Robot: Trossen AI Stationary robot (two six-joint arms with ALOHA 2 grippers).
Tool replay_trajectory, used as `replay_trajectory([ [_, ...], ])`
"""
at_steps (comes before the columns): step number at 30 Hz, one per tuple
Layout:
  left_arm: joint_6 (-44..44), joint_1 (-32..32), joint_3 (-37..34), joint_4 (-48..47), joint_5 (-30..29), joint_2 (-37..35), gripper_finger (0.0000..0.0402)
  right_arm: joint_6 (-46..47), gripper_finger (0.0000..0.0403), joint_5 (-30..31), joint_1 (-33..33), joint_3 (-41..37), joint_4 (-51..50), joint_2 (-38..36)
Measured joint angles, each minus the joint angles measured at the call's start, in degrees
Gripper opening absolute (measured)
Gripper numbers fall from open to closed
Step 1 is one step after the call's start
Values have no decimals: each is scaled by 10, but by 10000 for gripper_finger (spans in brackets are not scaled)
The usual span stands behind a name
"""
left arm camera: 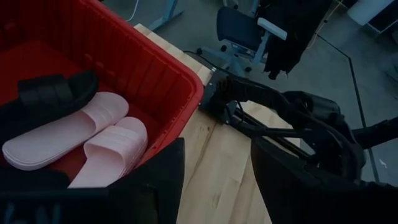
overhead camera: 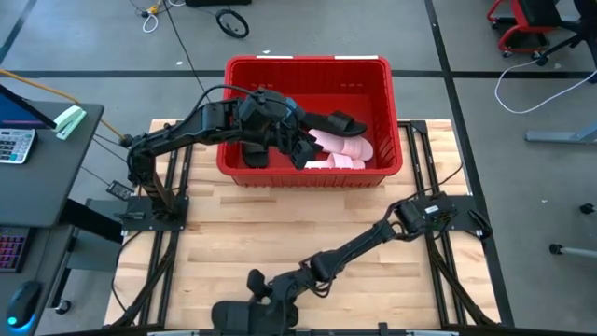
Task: Pick and place slides into bin
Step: Put the black slide into the red bin
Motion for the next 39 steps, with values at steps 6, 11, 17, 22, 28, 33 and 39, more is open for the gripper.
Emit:
replay_trajectory([
  [6,0,3,0,2,-1,0,185,2,271,-41,-9,1,9,11],
  [11,-3,1,0,2,0,0,184,14,282,-34,-9,0,6,38],
  [17,2,-31,0,-69,0,0,187,72,261,31,-13,0,-61,24],
  [22,-57,-113,0,-226,-59,-20,181,109,240,58,-12,0,-229,-22],
  [28,-284,-310,-1,-370,-238,-23,185,181,222,61,-12,0,-424,-60],
  [33,-524,-481,-62,-359,-329,-12,187,231,211,62,-12,0,-475,-74],
  [39,-810,-605,-201,-331,-333,-12,180,200,206,62,-16,0,-473,-94],
])
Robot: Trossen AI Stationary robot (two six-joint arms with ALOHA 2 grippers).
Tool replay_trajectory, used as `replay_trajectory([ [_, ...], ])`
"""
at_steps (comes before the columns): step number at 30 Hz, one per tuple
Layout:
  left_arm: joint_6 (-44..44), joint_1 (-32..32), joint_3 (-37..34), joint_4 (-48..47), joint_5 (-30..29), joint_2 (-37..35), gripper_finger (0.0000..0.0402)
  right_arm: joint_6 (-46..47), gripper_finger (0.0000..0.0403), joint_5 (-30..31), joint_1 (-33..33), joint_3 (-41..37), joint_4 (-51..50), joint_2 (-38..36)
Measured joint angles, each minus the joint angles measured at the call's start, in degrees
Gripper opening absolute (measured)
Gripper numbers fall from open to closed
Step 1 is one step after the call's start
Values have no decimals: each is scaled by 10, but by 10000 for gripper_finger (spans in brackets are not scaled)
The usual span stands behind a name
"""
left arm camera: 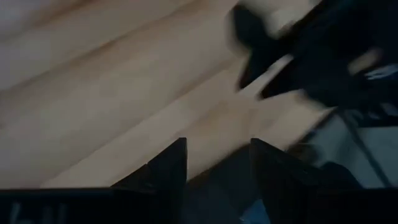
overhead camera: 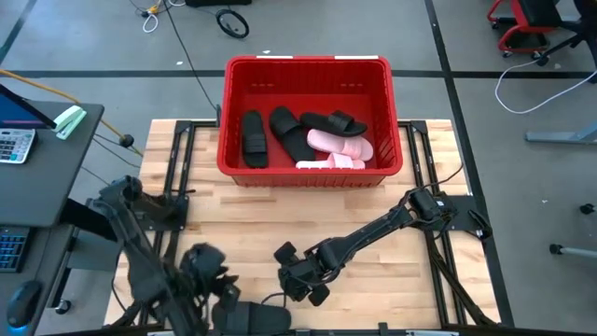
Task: Pick and place slides into bin
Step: Put the black slide into the red bin
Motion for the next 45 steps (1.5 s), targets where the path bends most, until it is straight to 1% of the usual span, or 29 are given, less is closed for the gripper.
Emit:
replay_trajectory([
  [4,-131,-39,-109,15,0,0,179,28,206,28,-9,0,0,-18],
  [7,-180,-48,-179,80,-1,0,182,43,206,58,-15,0,0,-35],
  [9,-192,-48,-220,133,0,0,184,44,206,62,-19,0,0,-44],
  [11,-179,-47,-252,192,7,0,186,42,206,62,-23,0,1,-52],
  [15,-135,-37,-306,272,67,0,187,40,206,63,-31,0,7,-66],
  [18,-133,-31,-332,295,100,0,184,39,206,64,-34,0,13,-71],
  [21,-143,-21,-355,338,131,0,181,38,206,63,-33,0,12,-73],
  [24,-150,-14,-372,401,155,0,182,42,206,62,-33,0,4,-73],
  [28,-149,-9,-397,503,168,0,187,88,206,54,-28,0,-13,-73],
  [31,-149,-9,-409,542,166,0,187,115,206,44,-15,0,-57,-73],
  [35,-149,-9,-418,564,161,0,183,105,206,40,5,0,-179,-73],
  [39,-149,-9,-418,572,163,0,186,155,206,43,13,0,-278,-73],
  [41,-149,-9,-418,584,168,0,188,160,206,49,19,0,-296,-73],
  [45,-150,-17,-418,611,186,0,185,165,206,75,34,0,-268,-73],
])
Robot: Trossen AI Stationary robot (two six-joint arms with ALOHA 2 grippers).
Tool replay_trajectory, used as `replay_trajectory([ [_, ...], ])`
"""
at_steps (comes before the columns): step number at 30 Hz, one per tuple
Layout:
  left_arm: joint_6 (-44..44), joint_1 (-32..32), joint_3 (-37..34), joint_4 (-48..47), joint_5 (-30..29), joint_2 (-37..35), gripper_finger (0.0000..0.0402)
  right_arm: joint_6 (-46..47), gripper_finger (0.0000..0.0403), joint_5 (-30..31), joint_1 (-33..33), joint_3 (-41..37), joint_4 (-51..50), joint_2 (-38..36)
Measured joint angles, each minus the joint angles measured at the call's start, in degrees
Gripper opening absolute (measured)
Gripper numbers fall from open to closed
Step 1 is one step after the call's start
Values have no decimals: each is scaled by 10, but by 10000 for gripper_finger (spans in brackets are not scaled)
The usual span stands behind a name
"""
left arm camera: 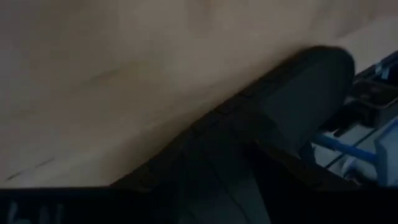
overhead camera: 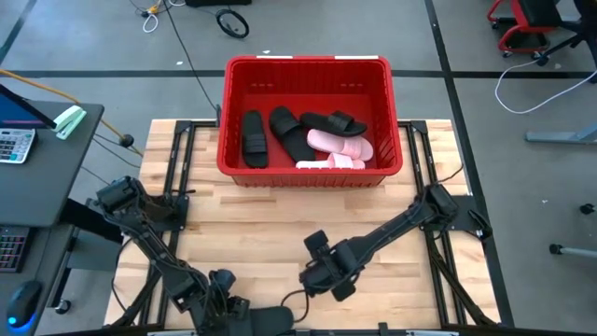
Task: Pick and place slides into bin
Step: Put the black slide into the red bin
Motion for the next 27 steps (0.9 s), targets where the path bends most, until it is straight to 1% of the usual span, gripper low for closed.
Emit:
replay_trajectory([
  [4,1,-8,0,-2,1,0,180,12,206,60,6,0,29,-5],
  [8,2,-3,0,-30,-11,0,179,34,206,112,4,0,49,-22],
  [10,8,6,0,-41,-19,0,178,42,206,118,0,0,48,-30],
  [13,45,18,0,-43,-18,-6,176,38,206,113,0,0,48,-45],
  [16,93,32,8,-38,-17,-11,172,30,206,99,5,0,57,-62],
  [18,134,41,18,-44,-16,-18,172,26,206,85,15,-11,83,-78],
  [20,165,52,33,-36,-15,-21,173,18,206,72,26,-43,133,-102],
  [23,195,61,53,-42,-7,-28,173,14,206,49,43,-123,237,-154],
  [25,194,64,68,-38,19,-28,172,22,206,45,52,-189,298,-192],
  [27,168,60,78,-40,50,-28,172,35,206,46,56,-256,354,-231],
])
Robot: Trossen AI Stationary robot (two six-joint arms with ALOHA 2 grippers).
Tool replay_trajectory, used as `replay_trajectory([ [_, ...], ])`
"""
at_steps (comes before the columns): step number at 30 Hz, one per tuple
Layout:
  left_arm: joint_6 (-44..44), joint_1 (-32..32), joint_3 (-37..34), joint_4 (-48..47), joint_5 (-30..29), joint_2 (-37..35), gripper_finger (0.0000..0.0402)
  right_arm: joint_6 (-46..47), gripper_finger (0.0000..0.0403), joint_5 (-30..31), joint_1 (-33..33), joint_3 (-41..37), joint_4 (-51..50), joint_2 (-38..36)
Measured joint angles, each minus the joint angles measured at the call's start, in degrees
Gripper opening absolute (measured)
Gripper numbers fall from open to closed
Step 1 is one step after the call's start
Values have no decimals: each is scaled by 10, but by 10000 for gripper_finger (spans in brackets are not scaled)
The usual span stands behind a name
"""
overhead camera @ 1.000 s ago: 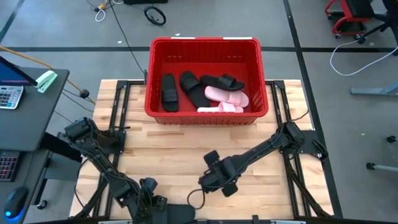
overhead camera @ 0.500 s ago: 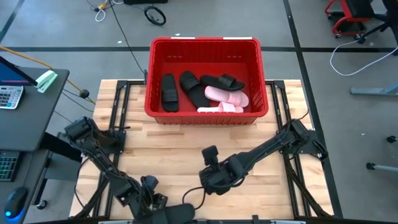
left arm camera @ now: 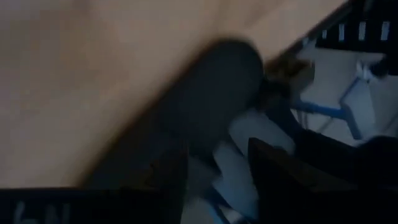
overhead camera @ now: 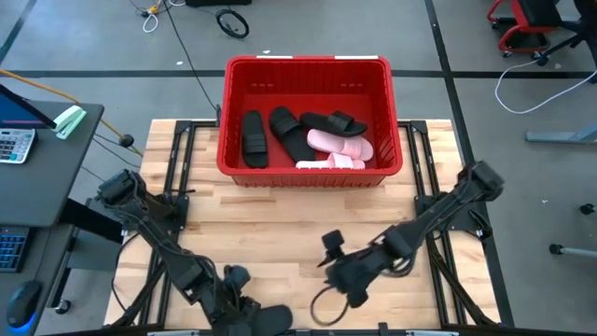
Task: Pick and place slides into bin
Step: Put the black slide into the red bin
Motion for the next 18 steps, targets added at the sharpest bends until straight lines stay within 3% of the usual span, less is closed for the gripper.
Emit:
replay_trajectory([
  [5,-109,-23,32,16,21,0,178,29,206,1,-4,-141,97,-89],
  [11,-236,-70,74,19,-8,29,174,68,206,2,0,-266,194,-173],
  [18,-309,-93,86,27,-4,93,170,68,206,0,16,-348,266,-237],
])
